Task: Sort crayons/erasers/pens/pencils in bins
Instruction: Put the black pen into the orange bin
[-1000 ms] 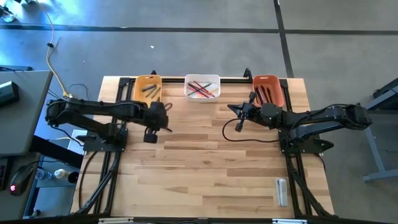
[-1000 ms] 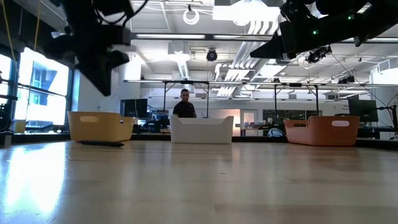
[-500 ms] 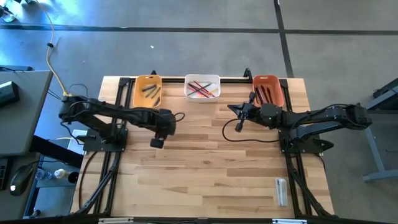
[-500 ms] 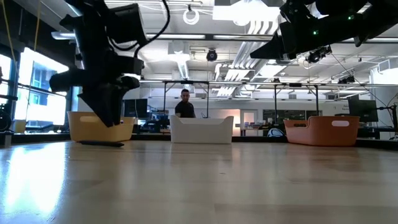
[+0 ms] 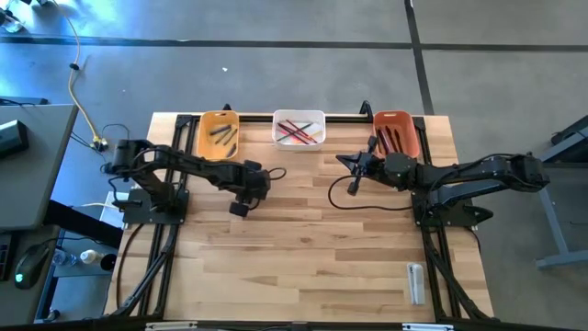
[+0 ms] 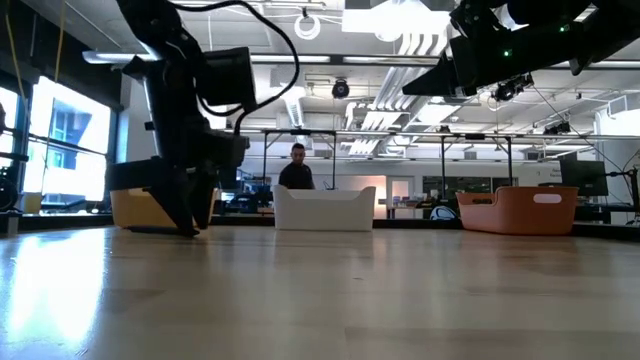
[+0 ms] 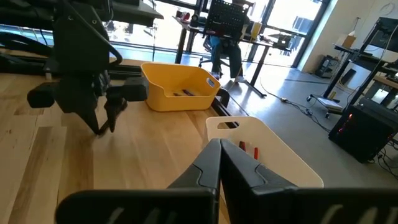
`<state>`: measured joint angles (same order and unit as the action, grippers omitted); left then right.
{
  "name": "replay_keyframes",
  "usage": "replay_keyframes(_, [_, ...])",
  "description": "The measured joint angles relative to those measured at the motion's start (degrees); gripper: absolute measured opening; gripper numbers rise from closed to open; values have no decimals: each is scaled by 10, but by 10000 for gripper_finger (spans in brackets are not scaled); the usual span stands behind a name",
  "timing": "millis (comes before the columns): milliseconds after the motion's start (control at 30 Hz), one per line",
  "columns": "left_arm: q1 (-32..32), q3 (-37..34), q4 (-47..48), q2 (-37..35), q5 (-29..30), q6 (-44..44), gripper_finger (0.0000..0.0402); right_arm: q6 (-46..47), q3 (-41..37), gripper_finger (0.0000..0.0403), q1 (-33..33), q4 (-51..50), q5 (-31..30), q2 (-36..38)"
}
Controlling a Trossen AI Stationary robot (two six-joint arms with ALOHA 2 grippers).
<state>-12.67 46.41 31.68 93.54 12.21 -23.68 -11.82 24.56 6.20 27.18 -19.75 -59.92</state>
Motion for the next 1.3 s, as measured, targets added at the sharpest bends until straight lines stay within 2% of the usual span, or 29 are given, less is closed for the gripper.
replay_keyframes(200, [-14,2,2,13,-13,-5,95,0,0,0,0,-1,0,0])
replay_keyframes(500, [-16,2,5,13,-42,-11,9,0,0,0,0,-5,0,0])
replay_keyframes(633, [-21,-2,3,-10,-71,-10,11,14,0,0,0,-5,2,0])
replay_keyframes(867, [-45,-2,-55,-102,-172,44,1,19,0,0,0,-9,8,0])
replay_keyframes(1033, [-34,-1,-133,-174,-180,106,2,20,0,0,0,-14,11,0])
replay_keyframes(1167, [-19,-1,-187,-224,-171,133,1,39,0,0,0,-19,36,0])
replay_keyframes(1300, [-15,0,-157,-242,-162,156,1,52,0,0,0,-30,68,0])
